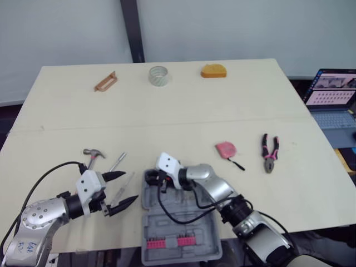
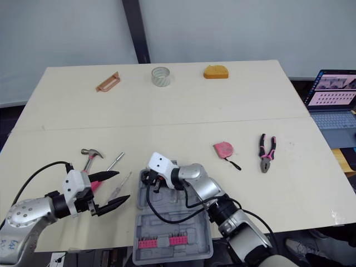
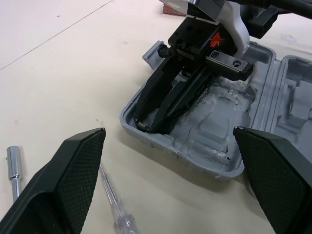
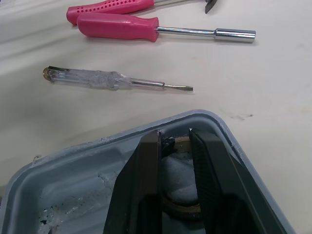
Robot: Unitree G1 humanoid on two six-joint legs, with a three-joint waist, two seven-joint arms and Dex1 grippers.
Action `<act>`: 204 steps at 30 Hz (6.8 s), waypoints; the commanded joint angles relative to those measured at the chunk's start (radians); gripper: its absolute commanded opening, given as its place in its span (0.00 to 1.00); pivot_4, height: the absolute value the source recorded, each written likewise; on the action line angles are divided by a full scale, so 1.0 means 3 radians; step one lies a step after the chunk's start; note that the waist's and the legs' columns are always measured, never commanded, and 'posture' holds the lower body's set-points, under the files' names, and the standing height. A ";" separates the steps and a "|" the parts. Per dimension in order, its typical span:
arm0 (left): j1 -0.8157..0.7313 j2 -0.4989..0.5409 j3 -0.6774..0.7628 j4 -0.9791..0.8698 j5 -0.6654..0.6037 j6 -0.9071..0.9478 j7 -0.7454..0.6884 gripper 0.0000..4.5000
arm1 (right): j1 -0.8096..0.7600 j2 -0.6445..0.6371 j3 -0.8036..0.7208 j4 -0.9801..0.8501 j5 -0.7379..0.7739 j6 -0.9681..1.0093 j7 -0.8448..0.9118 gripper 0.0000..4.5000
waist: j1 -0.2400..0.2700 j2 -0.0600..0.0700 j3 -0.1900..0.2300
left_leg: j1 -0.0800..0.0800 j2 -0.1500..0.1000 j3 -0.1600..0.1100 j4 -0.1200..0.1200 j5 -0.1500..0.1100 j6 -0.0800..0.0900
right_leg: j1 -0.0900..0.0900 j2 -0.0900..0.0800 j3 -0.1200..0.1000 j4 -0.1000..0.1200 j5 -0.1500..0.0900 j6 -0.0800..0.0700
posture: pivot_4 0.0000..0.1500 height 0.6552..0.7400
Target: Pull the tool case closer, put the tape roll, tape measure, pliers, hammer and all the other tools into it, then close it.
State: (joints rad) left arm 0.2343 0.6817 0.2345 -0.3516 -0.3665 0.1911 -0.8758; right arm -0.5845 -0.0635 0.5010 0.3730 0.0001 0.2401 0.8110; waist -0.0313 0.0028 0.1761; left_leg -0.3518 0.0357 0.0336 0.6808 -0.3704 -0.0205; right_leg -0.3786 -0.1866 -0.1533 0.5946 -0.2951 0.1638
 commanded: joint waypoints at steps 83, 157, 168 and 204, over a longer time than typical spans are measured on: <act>-0.0251 0.0182 0.0103 -0.0090 -0.0239 0.0410 -0.0118 1.00 | 0.1155 -0.2173 -0.1864 -0.1282 0.0933 0.1088 0.0076 0.99 | 0.0111 -0.0002 0.0001 | 0.0002 0.0007 0.0014 0.0011 -0.0008 0.0002 | 0.0003 0.0004 0.0010 -0.0004 0.0001 -0.0005 | 1.00 1.00; -0.1821 -0.0396 -0.1592 0.0710 0.0365 -0.0239 -0.0886 1.00 | 0.3375 -0.1865 -0.1821 -0.3319 0.1317 0.1941 -0.0579 0.02 | 0.0193 -0.0005 -0.0002 | 0.0002 0.0006 0.0011 0.0016 -0.0007 0.0004 | 0.0008 0.0006 0.0010 -0.0004 0.0003 -0.0006 | 1.00 1.00; -0.1669 -0.0368 -0.1605 0.0644 0.0404 -0.0331 -0.0882 1.00 | 0.3290 -0.2144 -0.1946 -0.3282 0.1427 0.1880 -0.0315 0.21 | 0.0192 -0.0005 -0.0002 | 0.0002 0.0005 0.0012 0.0016 -0.0007 0.0004 | 0.0008 0.0006 0.0010 -0.0005 0.0003 -0.0006 | 1.00 1.00; -0.1451 -0.0294 -0.1746 0.0349 0.0598 -0.0627 -0.0706 1.00 | 0.1098 -0.2581 -0.0830 -0.0449 0.0246 -0.1675 0.1843 1.00 | 0.0184 -0.0005 -0.0002 | -0.0001 0.0005 0.0013 0.0025 -0.0006 0.0008 | 0.0009 0.0007 0.0009 -0.0010 0.0009 -0.0005 | 1.00 1.00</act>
State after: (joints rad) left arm -0.1943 0.5910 -0.2930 -0.2047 -0.1858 0.0038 -1.0931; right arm -0.2507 -0.8439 0.2575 0.2407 0.0704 -0.2430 1.3697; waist 0.0239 0.0012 0.1755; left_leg -0.3521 0.0372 0.0375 0.6883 -0.3722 -0.0182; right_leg -0.3758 -0.1846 -0.1506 0.5918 -0.2924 0.1624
